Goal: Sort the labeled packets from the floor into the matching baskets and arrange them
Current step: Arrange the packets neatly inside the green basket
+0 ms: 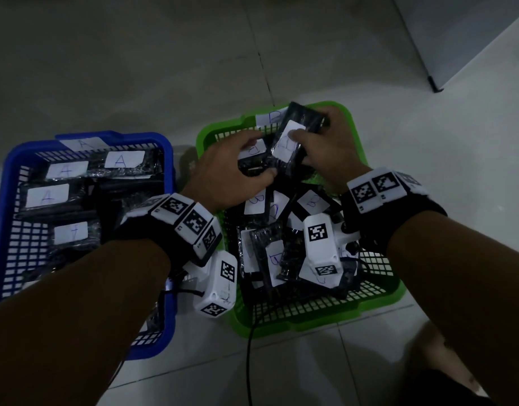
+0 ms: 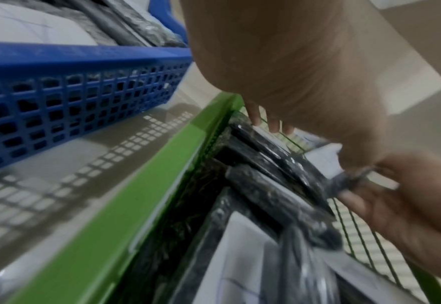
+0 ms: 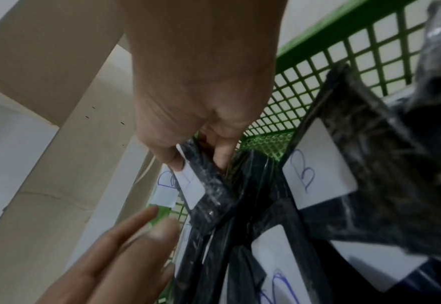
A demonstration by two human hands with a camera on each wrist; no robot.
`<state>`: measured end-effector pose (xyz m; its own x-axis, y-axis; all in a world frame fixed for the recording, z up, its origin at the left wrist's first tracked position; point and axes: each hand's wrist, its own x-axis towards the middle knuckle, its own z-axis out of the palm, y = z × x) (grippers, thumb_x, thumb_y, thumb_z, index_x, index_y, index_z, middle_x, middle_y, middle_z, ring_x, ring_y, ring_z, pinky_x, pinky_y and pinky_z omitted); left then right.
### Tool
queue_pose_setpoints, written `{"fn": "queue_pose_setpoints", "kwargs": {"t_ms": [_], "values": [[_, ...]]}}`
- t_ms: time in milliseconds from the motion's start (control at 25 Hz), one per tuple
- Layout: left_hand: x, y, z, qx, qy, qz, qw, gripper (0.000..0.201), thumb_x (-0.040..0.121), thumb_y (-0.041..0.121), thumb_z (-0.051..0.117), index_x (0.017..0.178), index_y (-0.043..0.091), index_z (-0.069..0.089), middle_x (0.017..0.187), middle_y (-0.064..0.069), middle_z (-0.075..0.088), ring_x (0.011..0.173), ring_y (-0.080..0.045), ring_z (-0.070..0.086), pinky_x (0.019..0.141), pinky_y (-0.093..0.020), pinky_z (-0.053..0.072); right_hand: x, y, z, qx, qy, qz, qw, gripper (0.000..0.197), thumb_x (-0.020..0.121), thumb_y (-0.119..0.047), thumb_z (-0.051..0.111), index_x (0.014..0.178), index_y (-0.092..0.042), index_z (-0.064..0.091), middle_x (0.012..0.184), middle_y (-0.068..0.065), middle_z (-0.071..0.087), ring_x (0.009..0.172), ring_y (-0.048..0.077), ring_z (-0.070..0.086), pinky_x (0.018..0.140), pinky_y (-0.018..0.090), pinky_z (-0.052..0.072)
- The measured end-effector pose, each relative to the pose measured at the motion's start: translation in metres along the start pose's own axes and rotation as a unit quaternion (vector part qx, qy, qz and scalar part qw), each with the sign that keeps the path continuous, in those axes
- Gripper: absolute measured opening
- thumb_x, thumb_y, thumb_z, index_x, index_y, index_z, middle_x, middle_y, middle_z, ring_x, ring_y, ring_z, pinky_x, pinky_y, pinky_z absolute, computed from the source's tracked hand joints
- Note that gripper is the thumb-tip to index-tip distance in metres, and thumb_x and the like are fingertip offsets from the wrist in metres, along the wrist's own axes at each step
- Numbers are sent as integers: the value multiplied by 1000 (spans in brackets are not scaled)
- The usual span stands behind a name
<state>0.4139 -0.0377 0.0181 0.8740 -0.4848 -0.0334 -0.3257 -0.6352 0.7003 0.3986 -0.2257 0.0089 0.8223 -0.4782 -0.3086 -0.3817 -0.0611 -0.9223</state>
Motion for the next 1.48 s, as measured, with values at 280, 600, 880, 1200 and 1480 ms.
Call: {"fn": "queue_pose_setpoints", "kwargs": {"t_ms": [280, 600, 880, 1200, 1480], "values": [[14, 8, 10, 17, 17, 60, 998, 48, 75, 27, 75, 121, 15, 65, 107, -2, 70, 94, -16, 64, 82, -34, 53, -12, -2, 2, -34, -75, 44, 996, 16, 83, -23, 73, 73, -13, 68, 89, 20, 73, 85, 35, 72, 78, 52, 59], [12, -7, 9, 143, 16, 58, 988, 31, 90, 23, 56, 113, 7, 69, 115, -11, 67, 105, -28, 60, 86, -33, 49, -28, 4, -38, -259, -97, -8, 961, 20, 85, -28, 72, 100, -14, 73, 93, 0, 70, 88, 14, 64, 87, 26, 51], [6, -11, 2, 164, 1, 32, 986, 44, 85, 17, 66, 128, 8, 61, 130, -15, 59, 123, -33, 49, 101, -41, 44, -32, 8, -37, -381, -122, -19, 916, 21, 77, -33, 79, 92, -21, 71, 95, -5, 70, 91, 10, 63, 80, 18, 44], [-11, 6, 8, 211, 6, 48, 976, 50, 85, 37, 64, 131, 18, 59, 138, -12, 51, 128, -33, 45, 104, -46, 41, -51, 22, -43, -397, -98, 38, 912, 43, 77, -25, 78, 117, -24, 62, 124, 4, 61, 97, 18, 58, 78, 20, 43], [-16, 31, 23, 245, -185, 8, 952, 61, 67, 77, 63, 100, 28, 74, 100, -1, 65, 95, -25, 62, 77, -39, 54, -59, 12, -54, -286, 100, -28, 953, 35, 82, -18, 64, 117, -20, 65, 110, 8, 69, 99, 24, 65, 86, 28, 50]]}}
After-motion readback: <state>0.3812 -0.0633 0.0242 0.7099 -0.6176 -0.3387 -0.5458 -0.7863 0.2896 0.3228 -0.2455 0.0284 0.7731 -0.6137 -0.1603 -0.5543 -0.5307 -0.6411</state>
